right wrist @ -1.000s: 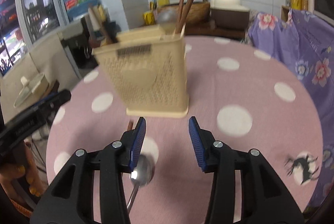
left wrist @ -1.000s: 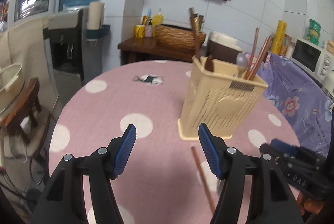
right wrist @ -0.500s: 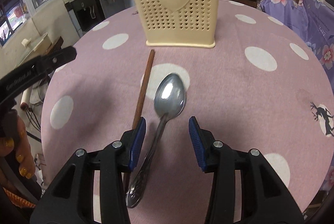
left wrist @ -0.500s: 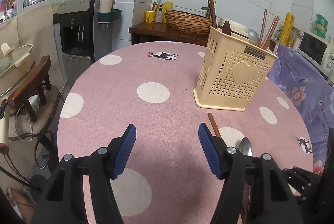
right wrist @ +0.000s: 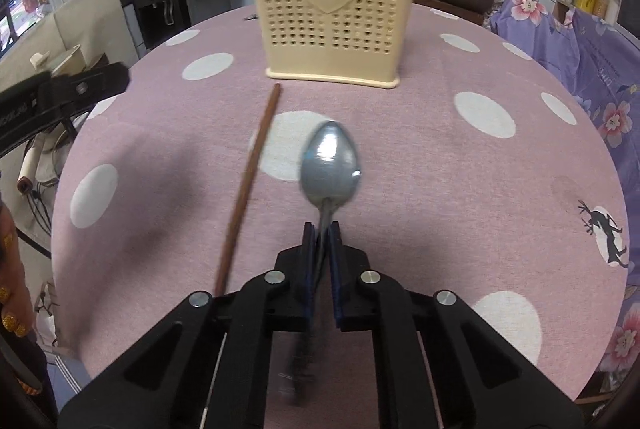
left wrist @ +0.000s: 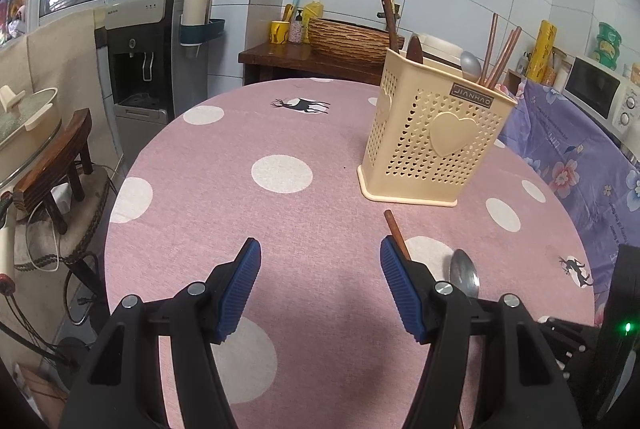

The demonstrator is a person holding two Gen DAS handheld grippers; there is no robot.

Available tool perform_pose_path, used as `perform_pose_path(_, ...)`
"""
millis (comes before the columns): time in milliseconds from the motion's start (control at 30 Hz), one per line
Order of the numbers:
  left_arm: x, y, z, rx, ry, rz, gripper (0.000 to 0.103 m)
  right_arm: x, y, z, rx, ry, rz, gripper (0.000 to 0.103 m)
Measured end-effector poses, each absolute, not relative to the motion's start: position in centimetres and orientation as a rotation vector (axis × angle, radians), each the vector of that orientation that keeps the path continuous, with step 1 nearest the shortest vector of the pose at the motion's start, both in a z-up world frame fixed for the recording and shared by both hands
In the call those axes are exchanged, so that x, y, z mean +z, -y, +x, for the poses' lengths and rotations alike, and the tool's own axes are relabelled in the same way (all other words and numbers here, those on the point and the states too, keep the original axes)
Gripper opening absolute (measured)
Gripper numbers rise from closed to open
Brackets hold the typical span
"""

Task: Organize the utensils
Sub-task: 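Move the left gripper to the brown chopstick while the right approaches the metal spoon, then close the left gripper on the brown chopstick while the right grasps the metal spoon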

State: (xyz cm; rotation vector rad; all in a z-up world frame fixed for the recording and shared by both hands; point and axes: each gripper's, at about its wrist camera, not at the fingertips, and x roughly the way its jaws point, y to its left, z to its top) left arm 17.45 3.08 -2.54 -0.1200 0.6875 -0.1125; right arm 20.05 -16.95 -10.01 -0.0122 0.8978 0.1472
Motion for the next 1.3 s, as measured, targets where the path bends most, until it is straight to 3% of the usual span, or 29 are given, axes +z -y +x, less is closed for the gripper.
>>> perform_pose_path(367,-4.0,-1.0,18.0,-0.193,-0.761,-0.123,0.062,-10.1,24.8,20.6,0.079,-0.885,0.109,0.007)
perform_pose_path(433,-4.2,-0.5,18.0,-0.204,-0.768,-0.117,0.062,-10.2,25.1,20.7,0.116,-0.881,0.131,0.012)
perform_pose_path(500,-4.3,-0.1,17.9,-0.212,-0.770,-0.112,0.062,-10.1,25.2,20.9,0.139,-0.874,0.142,0.032)
perform_pose_path(567,-4.3,0.2,17.9,-0.214,-0.774,-0.110,0.062,-9.8,25.1,21.1,0.149,-0.861,0.141,0.042)
perform_pose_path(1300,-5.3,2.4,20.1,-0.244,-0.837,-0.081,0.060,-10.1,23.4,26.0,0.057,-0.916,0.041,0.046)
